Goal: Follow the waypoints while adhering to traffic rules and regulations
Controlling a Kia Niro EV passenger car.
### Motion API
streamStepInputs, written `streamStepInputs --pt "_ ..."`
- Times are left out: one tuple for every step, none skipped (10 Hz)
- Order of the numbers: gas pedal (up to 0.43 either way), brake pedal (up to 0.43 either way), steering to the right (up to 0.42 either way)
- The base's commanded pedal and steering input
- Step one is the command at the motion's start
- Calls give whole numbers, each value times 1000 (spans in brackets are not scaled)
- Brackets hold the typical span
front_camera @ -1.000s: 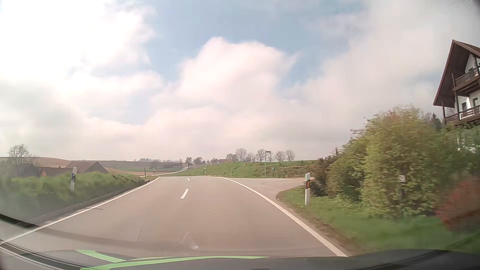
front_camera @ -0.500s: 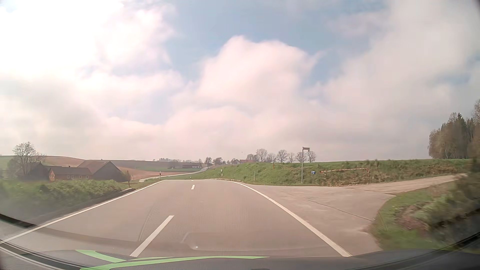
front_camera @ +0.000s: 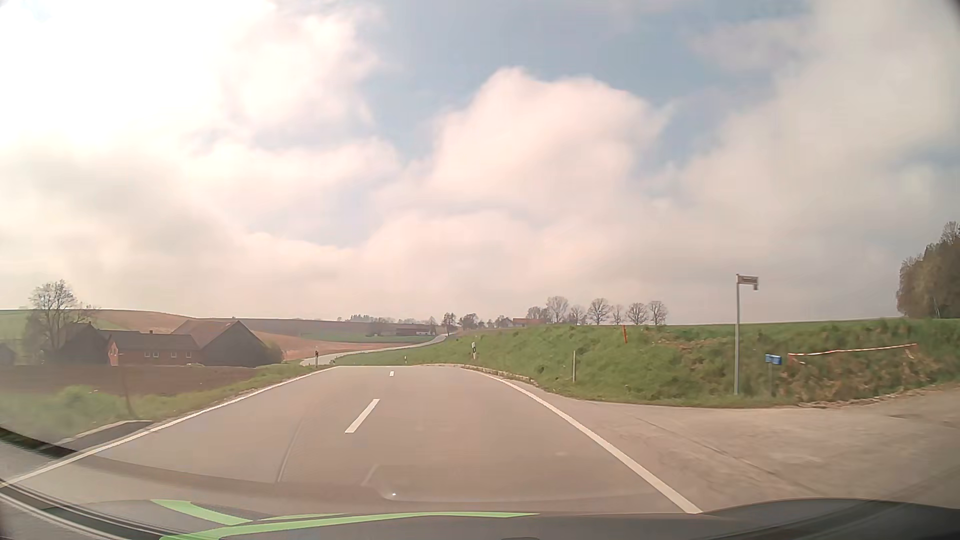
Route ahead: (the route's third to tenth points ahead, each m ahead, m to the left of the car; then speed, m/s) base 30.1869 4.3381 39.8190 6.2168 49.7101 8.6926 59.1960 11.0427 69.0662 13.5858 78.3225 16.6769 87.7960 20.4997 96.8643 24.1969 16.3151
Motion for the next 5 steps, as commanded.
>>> streamStepInputs --pt "331 0 -34" --pt "331 0 -34" --pt "331 0 -34" --pt "331 0 -33" --pt "331 0 -34"
